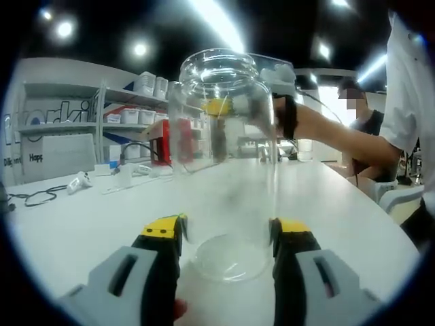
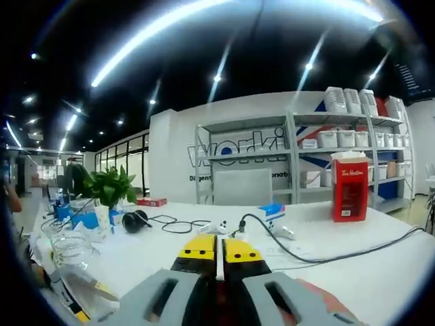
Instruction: Clamp the coffee can twist off the lid put the lid on the table pick up the lid cover the can tighten the lid
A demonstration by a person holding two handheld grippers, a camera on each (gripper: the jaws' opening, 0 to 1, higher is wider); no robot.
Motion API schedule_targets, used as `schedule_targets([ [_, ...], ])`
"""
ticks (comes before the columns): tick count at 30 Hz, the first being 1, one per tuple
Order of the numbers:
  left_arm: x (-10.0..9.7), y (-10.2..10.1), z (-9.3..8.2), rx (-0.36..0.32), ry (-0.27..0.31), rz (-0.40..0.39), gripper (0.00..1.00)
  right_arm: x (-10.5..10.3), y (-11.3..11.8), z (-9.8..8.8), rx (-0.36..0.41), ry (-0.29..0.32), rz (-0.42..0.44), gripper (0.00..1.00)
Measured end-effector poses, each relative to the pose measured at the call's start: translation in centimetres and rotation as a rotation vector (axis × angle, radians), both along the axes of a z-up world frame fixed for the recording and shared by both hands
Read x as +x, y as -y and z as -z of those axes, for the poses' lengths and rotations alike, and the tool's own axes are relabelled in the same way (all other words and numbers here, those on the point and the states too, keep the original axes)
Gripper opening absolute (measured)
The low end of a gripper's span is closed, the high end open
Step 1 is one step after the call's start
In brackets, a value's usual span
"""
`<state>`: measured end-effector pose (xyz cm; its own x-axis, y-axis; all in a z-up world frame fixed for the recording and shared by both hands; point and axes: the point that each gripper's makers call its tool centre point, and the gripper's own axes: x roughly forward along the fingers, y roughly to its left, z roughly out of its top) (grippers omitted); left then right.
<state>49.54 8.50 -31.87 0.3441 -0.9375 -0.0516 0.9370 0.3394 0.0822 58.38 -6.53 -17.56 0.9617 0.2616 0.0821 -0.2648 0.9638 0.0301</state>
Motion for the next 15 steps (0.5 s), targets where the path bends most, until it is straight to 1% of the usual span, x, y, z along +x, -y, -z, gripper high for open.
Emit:
schedule_targets([
  [1, 0.0, 0.0, 0.0, 0.0, 0.0, 0.0, 0.44, 0.2, 0.6, 0.4, -0.007, -0.021, 0.055, 0.0],
  [2, 0.0, 0.0, 0.0, 0.001, 0.0, -0.001, 0.44, 0.6, 1.9, 1.4, -0.078, -0.052, 0.153, 0.0],
  [3, 0.0, 0.0, 0.1, 0.001, 0.001, 0.0, 0.44, 0.9, 0.5, 2.5, -0.056, -0.079, 0.085, 0.0],
  [4, 0.0, 0.0, 0.1, 0.0, 0.0, 0.003, 0.44, 1.3, -0.3, 3.2, -0.07, -0.056, 0.053, 0.0],
  [5, 0.0, 0.0, 0.1, 0.0, -0.002, 0.001, 0.44, 1.7, -0.1, 5.1, -0.155, -0.097, 0.06, 0.0],
  [6, 0.0, 0.0, 0.1, 0.004, 0.001, 0.004, 0.44, 1.7, 0.3, 6.4, -0.192, -0.13, 0.067, 0.0],
  [7, -0.1, 0.1, 0.1, 0.002, 0.001, 0.008, 0.44, 1.8, 0.7, 6.6, -0.136, -0.132, 0.083, 0.0],
  [8, 0.0, 0.1, 0.1, 0.003, 0.003, 0.006, 0.44, 1.7, 0.8, 6.7, -0.084, -0.151, 0.078, 0.0],
  [9, 0.1, 0.1, 0.1, 0.002, 0.002, 0.004, 0.44, 1.6, 1.0, 6.1, -0.077, -0.138, 0.075, 0.0],
  [10, 0.2, 0.1, 0.1, 0.001, 0.001, 0.001, 0.44, 1.4, 0.9, 5.2, -0.064, -0.11, 0.054, 0.0],
  [11, 0.2, 0.0, 0.1, 0.001, 0.0, -0.004, 0.44, 1.2, 0.5, 4.6, -0.039, -0.095, 0.012, 0.0],
  [12, 0.3, -0.1, 0.0, 0.002, 0.001, -0.01, 0.44, 1.0, 0.3, 4.6, -0.021, -0.093, -0.026, 0.0],
  [13, 0.3, -0.2, 0.0, 0.003, 0.003, -0.015, 0.44, 0.4, -0.2, 5.2, 0.012, -0.124, -0.055, 0.0],
  [14, 0.3, -0.1, 0.0, 0.004, 0.002, -0.016, 0.44, -0.7, -1.3, 5.4, 0.002, -0.133, -0.123, 0.0],
  [15, 0.3, -0.1, 0.0, 0.003, 0.001, -0.015, 0.44, -1.5, -1.5, 5.2, 0.003, -0.112, -0.14, 0.0],
])
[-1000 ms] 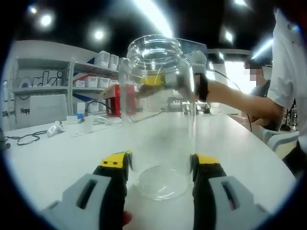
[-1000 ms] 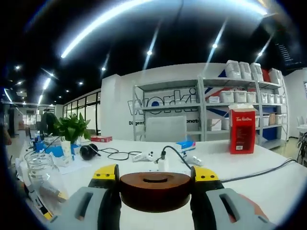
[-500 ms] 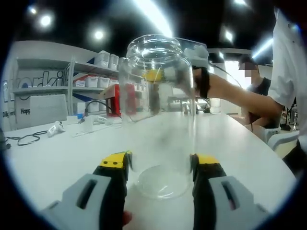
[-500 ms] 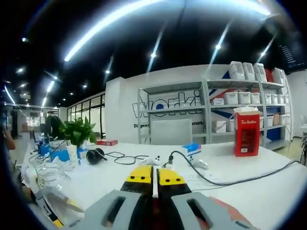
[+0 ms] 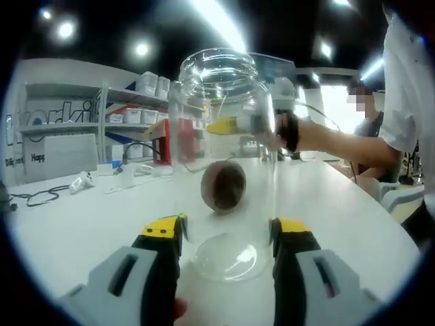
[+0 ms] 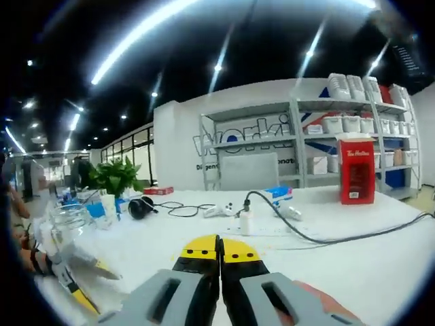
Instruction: Clamp the coffee can twist off the lid put the lid on the table pick up the lid cover the can tighten the lid
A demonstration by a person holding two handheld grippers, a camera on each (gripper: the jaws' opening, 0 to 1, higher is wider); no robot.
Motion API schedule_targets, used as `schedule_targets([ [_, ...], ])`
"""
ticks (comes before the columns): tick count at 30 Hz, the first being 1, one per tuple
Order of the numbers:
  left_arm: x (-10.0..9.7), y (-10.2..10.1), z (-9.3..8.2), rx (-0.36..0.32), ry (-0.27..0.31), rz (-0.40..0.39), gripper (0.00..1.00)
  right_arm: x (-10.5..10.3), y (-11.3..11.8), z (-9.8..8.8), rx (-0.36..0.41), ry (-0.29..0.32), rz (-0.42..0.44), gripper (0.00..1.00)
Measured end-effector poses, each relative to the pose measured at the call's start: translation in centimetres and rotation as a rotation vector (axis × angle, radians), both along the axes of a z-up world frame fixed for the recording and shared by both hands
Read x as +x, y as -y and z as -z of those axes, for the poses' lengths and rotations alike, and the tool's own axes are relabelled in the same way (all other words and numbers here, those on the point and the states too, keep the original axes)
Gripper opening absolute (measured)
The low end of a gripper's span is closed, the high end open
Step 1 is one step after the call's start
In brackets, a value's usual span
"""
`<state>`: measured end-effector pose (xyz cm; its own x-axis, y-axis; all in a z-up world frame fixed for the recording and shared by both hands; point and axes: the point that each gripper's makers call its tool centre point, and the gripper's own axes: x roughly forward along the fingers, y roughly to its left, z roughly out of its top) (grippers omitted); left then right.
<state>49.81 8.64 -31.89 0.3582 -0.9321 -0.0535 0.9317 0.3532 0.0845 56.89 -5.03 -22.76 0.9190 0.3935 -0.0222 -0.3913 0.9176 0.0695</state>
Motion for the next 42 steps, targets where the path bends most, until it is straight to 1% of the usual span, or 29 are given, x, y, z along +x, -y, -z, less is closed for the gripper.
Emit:
schedule_targets([
  [1, 0.0, 0.0, 0.0, -0.001, -0.001, 0.001, 0.44, -0.9, -0.2, -0.3, -0.037, 0.042, -0.029, 0.01],
  [2, 0.0, 0.0, 0.0, -0.001, -0.001, 0.002, 0.44, -1.6, -0.4, -0.4, -0.031, 0.049, -0.061, 0.12],
  [3, -0.1, 0.0, 0.0, 0.0, 0.0, 0.001, 0.44, -2.3, -0.7, 0.0, -0.02, 0.015, -0.101, 0.23],
  [4, -0.1, 0.1, 0.0, 0.0, 0.0, 0.001, 0.44, -2.5, -0.7, 0.6, -0.013, -0.031, -0.11, 0.31],
  [5, -0.1, 0.1, 0.0, 0.0, 0.0, 0.001, 0.44, -2.5, -0.5, 1.0, -0.028, -0.052, -0.096, 0.28],
  [6, -0.1, 0.1, 0.0, 0.0, 0.0, 0.001, 0.44, -2.5, -0.7, 1.0, -0.023, -0.049, -0.105, 0.26],
  [7, -0.1, 0.1, 0.0, 0.0, 0.0, 0.001, 0.44, -3.1, -2.1, 1.2, -0.007, -0.054, -0.174, 0.28],
  [8, -0.1, 0.1, 0.0, 0.0, 0.0, 0.001, 0.44, -3.5, -3.2, 1.3, 0.021, -0.065, -0.223, 0.31],
  [9, -0.1, 0.1, 0.0, 0.0, 0.001, 0.002, 0.44, -3.8, -4.5, 1.7, 0.019, -0.068, -0.263, 0.34],
  [10, -0.1, 0.1, 0.0, 0.0, 0.0, 0.002, 0.44, -3.8, -5.4, 2.3, -0.009, -0.071, -0.283, 0.36],
  [11, -0.1, 0.1, 0.0, 0.0, 0.0, 0.002, 0.44, -3.5, -6.5, 3.3, -0.071, -0.079, -0.307, 0.4],
  [12, -0.1, 0.1, 0.0, 0.0, 0.0, 0.002, 0.44, -3.2, -7.5, 4.4, -0.113, -0.103, -0.325, 0.42],
  [13, -0.1, 0.1, 0.0, -0.001, 0.0, 0.001, 0.44, -2.9, -8.3, 5.4, -0.127, -0.136, -0.34, 0.43],
  [15, -0.1, 0.1, 0.0, -0.001, -0.001, 0.001, 0.44, -2.4, -10.0, 6.6, -0.112, -0.156, -0.388, 0.42],
  [16, -0.1, 0.1, 0.0, -0.001, -0.001, 0.001, 0.44, -2.0, -10.2, 7.7, -0.107, -0.197, -0.38, 0.39],
  [17, -0.1, 0.1, 0.0, -0.001, -0.002, 0.001, 0.44, -1.6, -10.5, 8.5, -0.117, -0.212, -0.378, 0.33],
  [18, -0.1, 0.1, 0.0, -0.001, -0.002, 0.002, 0.44, -0.9, -10.4, 8.9, -0.122, -0.213, -0.358, 0.24],
  [19, -0.1, 0.2, 0.0, -0.001, -0.002, 0.002, 0.44, -0.8, -10.4, 9.0, -0.108, -0.218, -0.346, 0.17],
  [20, -0.1, 0.2, 0.0, -0.001, -0.003, 0.002, 0.44, -0.2, -10.2, 8.4, -0.143, -0.162, -0.354, 0.14],
  [21, -0.1, 0.2, 0.0, -0.001, -0.003, 0.002, 0.44, 0.1, -10.1, 8.0, -0.142, -0.154, -0.346, 0.14],
  [22, 0.0, 0.1, 0.0, -0.002, -0.004, 0.002, 0.44, 0.1, -9.8, 7.9, -0.151, -0.159, -0.349, 0.14],
  [23, 0.0, 0.1, 0.0, -0.002, -0.004, 0.002, 0.44, 0.2, -9.6, 7.6, -0.159, -0.147, -0.353, 0.14],
  [28, 0.0, 0.1, 0.0, -0.001, -0.004, 0.002, 0.44, 0.5, -8.0, 7.2, -0.166, -0.128, -0.334, 0.14],
  [31, 0.0, 0.1, 0.1, -0.001, -0.004, 0.003, 0.44, 0.0, -7.5, 6.5, -0.164, -0.106, -0.321, 0.14],
  [33, 0.0, 0.1, 0.1, -0.001, -0.004, 0.003, 0.44, -0.5, -7.5, 6.4, -0.171, -0.112, -0.316, 0.14],
  [35, 0.0, 0.1, 0.1, -0.001, -0.004, 0.003, 0.44, -0.9, -7.5, 6.6, -0.215, -0.098, -0.312, 0.14],
  [36, 0.0, 0.1, 0.1, -0.001, -0.004, 0.003, 0.44, -1.0, -7.3, 6.6, -0.22, -0.101, -0.304, 0.13],
  [39, 0.0, 0.1, 0.1, 0.0, -0.004, 0.003, 0.44, -1.0, -6.1, 6.5, -0.334, -0.062, -0.245, 0.13],
  [42, 0.0, 0.1, 0.1, 0.0, -0.003, 0.003, 0.44, -1.2, -5.6, 6.1, -0.445, -0.019, -0.223, 0.13],
])
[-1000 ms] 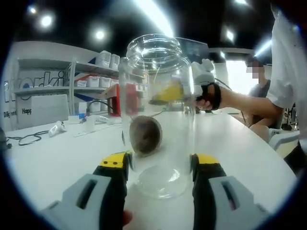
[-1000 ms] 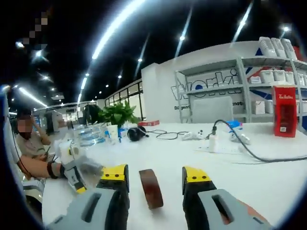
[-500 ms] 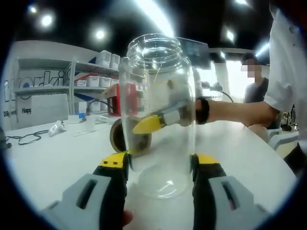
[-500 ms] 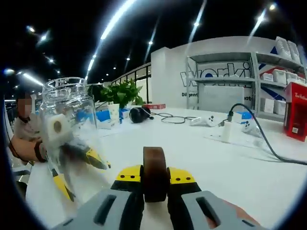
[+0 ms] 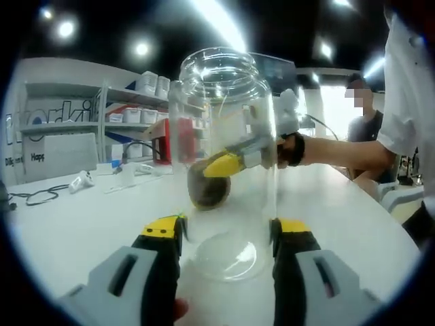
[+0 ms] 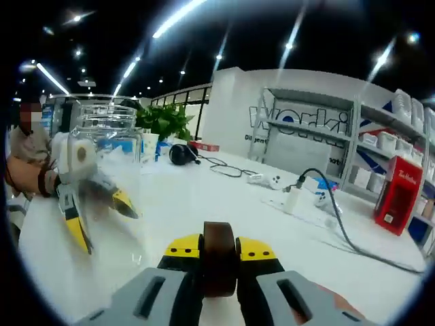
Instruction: Clamp the coffee can twist off the lid put the lid on the table pick up the lid cover the can tighten the lid
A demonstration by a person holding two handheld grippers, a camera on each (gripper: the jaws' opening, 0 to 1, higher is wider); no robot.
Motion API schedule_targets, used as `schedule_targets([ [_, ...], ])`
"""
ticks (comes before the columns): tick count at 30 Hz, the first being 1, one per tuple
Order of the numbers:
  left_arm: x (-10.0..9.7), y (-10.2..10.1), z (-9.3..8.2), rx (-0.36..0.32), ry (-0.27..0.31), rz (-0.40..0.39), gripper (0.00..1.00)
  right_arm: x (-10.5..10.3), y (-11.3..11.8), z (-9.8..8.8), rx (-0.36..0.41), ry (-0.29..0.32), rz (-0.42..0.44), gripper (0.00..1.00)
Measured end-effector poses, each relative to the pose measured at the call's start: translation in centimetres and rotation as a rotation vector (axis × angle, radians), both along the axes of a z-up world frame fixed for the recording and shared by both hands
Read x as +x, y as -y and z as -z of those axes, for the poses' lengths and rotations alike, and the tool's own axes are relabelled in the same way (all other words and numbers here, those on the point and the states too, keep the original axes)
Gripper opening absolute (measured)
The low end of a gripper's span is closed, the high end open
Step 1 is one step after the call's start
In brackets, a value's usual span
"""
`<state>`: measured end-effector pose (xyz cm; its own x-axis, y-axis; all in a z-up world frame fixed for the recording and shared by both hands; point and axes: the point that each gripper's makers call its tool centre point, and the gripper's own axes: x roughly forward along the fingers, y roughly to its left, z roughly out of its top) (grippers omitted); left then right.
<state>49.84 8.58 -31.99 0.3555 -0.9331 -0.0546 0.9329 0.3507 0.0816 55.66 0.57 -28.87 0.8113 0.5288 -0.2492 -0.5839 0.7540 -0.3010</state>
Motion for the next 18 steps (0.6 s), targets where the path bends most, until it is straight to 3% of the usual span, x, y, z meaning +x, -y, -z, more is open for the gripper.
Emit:
schedule_targets([
  [1, 0.0, 0.0, 0.0, 0.0, 0.0, 0.0, 0.44, -0.1, 0.0, 0.0, -0.044, 0.015, -0.001, 0.13],
  [4, 0.0, 0.0, 0.0, 0.0, 0.0, 0.0, 0.44, 0.2, 0.8, 0.2, -0.303, 0.13, 0.001, 0.13],
  [5, 0.0, 0.0, 0.0, 0.0, 0.0, 0.0, 0.44, 0.2, 0.8, 0.3, -0.346, 0.148, -0.004, 0.13],
  [7, 0.0, 0.0, 0.0, 0.0, 0.0, 0.0, 0.44, 0.1, 0.7, 0.6, -0.326, 0.146, -0.013, 0.13],
  [9, 0.0, 0.0, 0.0, 0.0, 0.0, 0.001, 0.44, 0.3, 1.4, 0.9, -0.467, 0.202, -0.009, 0.13],
  [12, 0.0, 0.0, 0.0, 0.001, 0.0, 0.001, 0.44, 0.1, 1.7, 1.3, -0.557, 0.245, -0.016, 0.13],
  [13, 0.0, 0.0, 0.0, 0.001, 0.0, 0.001, 0.44, 0.0, 2.0, 1.6, -0.679, 0.287, -0.017, 0.14],
  [15, 0.0, 0.0, 0.0, 0.001, 0.001, 0.001, 0.44, -0.2, 2.2, 2.3, -0.821, 0.328, -0.029, 0.14],
  [18, 0.0, 0.0, 0.0, 0.002, 0.001, 0.001, 0.44, -0.7, 2.0, 2.8, -0.722, 0.284, -0.027, 0.14],
])
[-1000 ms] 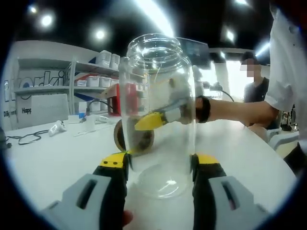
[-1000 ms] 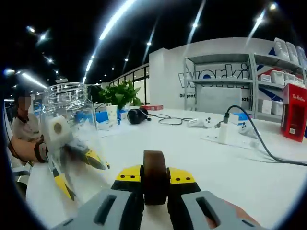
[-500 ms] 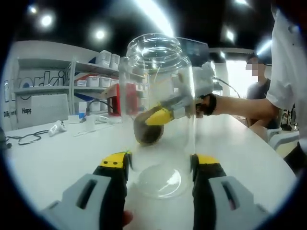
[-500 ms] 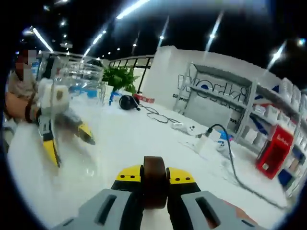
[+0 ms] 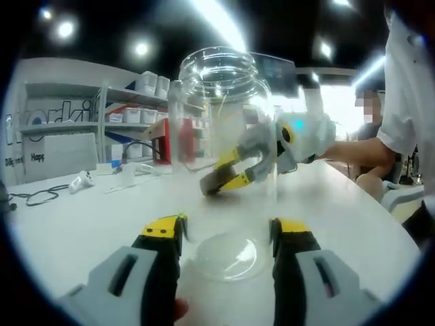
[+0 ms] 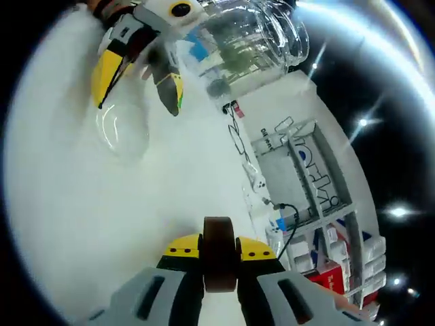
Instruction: Clamp the coffee can twist off the lid put the lid on the table pick up the lid cover the can tighten the lid
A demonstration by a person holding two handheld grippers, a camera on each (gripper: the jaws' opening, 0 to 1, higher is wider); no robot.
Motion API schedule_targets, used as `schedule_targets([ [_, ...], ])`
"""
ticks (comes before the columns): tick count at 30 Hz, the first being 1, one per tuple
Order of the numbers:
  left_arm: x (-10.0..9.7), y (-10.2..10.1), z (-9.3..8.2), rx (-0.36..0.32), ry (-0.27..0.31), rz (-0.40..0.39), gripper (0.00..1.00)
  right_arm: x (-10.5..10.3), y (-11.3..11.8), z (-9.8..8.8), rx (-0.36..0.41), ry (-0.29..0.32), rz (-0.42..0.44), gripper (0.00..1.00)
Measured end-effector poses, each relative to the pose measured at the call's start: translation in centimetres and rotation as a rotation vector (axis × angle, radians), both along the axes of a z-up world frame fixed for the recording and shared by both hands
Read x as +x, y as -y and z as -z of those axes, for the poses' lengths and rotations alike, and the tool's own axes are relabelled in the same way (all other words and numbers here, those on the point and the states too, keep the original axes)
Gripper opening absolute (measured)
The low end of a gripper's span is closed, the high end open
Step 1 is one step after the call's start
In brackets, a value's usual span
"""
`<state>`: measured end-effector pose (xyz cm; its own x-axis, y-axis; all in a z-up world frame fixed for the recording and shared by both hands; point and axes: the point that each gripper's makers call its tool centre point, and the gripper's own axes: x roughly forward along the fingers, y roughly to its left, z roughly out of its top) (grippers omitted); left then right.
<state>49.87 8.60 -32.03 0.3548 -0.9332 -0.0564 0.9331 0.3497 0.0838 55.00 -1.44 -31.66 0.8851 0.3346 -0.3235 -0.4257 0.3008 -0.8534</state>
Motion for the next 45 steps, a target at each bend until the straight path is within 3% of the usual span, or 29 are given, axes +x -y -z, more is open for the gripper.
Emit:
schedule_targets([
  [3, 0.0, 0.0, 0.0, 0.001, 0.0, -0.001, 0.44, -0.5, 0.5, 0.3, 0.007, -0.021, -0.004, 0.15],
  [5, 0.0, 0.0, 0.0, 0.001, 0.0, 0.0, 0.44, -1.4, 0.7, 1.0, 0.104, -0.083, -0.007, 0.2],
  [7, 0.0, 0.0, 0.0, 0.002, 0.0, 0.0, 0.44, -2.4, 0.7, 1.6, 0.211, -0.163, -0.001, 0.31],
  [9, 0.0, 0.0, 0.0, 0.003, 0.001, -0.001, 0.44, -2.9, 1.4, 1.3, 0.23, -0.153, 0.004, 0.29],
  [13, -0.1, 0.0, 0.0, 0.005, 0.002, -0.001, 0.44, -3.4, 1.3, 1.0, 0.568, -0.228, 0.046, 0.35],
  [17, -0.2, 0.1, 0.0, 0.005, 0.001, -0.001, 0.44, -2.6, 1.5, -0.6, 0.888, -0.248, 0.089, 0.55],
  [19, -0.2, 0.1, 0.0, 0.006, 0.001, -0.001, 0.44, -1.6, 2.3, -0.7, 1.091, -0.288, 0.177, 0.58],
  [20, -0.2, 0.1, 0.0, 0.006, 0.001, -0.001, 0.44, -1.2, 2.7, -0.8, 1.137, -0.271, 0.204, 0.57],
  [24, -0.2, 0.1, 0.1, 0.007, 0.0, 0.0, 0.44, -0.2, 3.5, 0.2, 1.073, -0.174, 0.314, 0.58],
  [33, -0.1, 0.1, 0.1, 0.008, -0.001, -0.001, 0.44, 1.7, 1.5, 2.2, 1.019, -0.217, 0.388, 0.59],
  [45, -0.1, 0.1, 0.1, 0.01, -0.001, -0.001, 0.44, 1.8, 2.2, 3.2, 0.998, -0.234, 0.431, 0.58],
])
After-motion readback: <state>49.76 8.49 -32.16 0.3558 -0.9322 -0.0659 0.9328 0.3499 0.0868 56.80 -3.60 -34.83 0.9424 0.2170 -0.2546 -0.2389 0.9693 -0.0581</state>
